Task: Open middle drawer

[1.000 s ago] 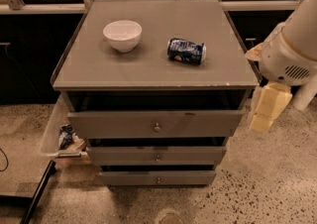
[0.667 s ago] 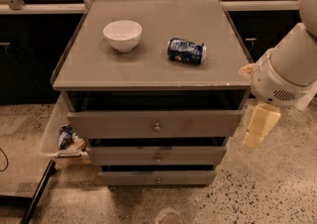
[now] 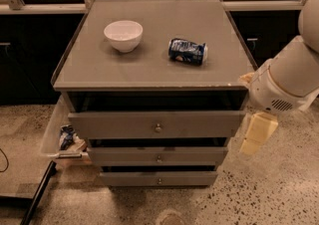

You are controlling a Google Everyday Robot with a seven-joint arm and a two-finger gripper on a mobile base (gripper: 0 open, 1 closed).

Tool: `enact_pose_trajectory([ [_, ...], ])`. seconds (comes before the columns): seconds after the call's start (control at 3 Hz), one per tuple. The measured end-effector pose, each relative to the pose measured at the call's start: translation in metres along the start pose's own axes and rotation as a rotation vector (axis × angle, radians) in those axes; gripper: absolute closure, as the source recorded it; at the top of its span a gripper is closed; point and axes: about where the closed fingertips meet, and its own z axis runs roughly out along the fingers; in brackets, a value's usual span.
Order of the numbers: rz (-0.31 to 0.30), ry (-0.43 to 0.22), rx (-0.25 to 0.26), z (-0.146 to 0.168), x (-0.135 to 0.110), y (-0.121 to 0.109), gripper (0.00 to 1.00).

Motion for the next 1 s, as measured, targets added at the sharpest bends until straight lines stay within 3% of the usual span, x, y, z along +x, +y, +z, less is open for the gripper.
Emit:
enact_pose_trajectory([
  [0.67, 0.081, -0.072, -0.097, 0.092, 0.024, 0.03, 0.0],
  [1.0, 0.081, -0.068, -0.154, 0.142, 0.038, 0.044, 0.0],
])
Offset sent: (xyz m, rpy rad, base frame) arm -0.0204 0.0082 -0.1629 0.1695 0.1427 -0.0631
